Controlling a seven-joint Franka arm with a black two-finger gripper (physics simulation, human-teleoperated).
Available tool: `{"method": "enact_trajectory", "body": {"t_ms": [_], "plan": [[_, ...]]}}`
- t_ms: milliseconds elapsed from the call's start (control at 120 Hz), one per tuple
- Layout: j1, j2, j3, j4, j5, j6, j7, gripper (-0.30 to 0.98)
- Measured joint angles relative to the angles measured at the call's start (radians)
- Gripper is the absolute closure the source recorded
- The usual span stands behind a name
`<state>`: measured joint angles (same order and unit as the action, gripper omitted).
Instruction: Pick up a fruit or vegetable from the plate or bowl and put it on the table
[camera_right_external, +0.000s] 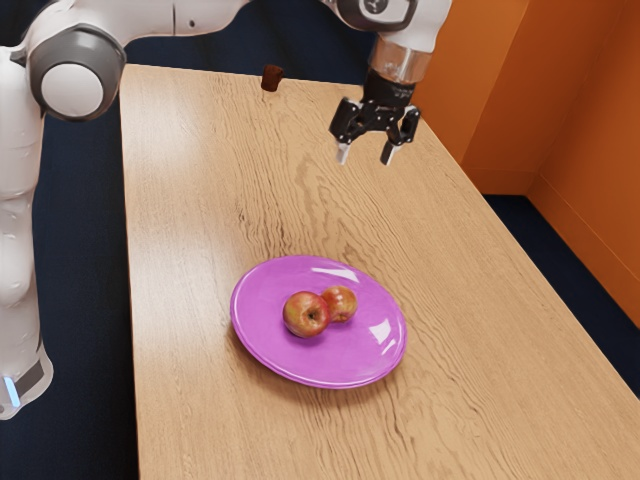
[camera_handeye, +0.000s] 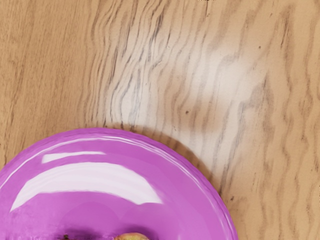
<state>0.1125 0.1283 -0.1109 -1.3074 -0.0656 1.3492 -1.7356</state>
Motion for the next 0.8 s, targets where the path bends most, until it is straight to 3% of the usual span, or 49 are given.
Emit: {"method": "enact_trajectory", "body": {"t_ms": [183, 333, 483, 567, 675, 800], "plan": [[-0.013, -0.009, -0.012, -0.001, -0.005, 0.001, -0.216, 0.00], [-0.096, -0.129, -0.016, -0.002, -0.003, -0.016, -0.352, 0.00], [-0.206, -0.143, -0.009, -0.019, -0.034, -0.039, -0.437, 0.00], [-0.309, -0.250, 0.062, -0.213, -0.055, -0.016, -0.475, 0.00], [-0.252, -0.432, 0.020, -0.532, -0.092, 0.075, -0.518, 0.00], [-0.244, -0.568, -0.034, -0.761, -0.141, 0.195, -0.557, 0.00]]}}
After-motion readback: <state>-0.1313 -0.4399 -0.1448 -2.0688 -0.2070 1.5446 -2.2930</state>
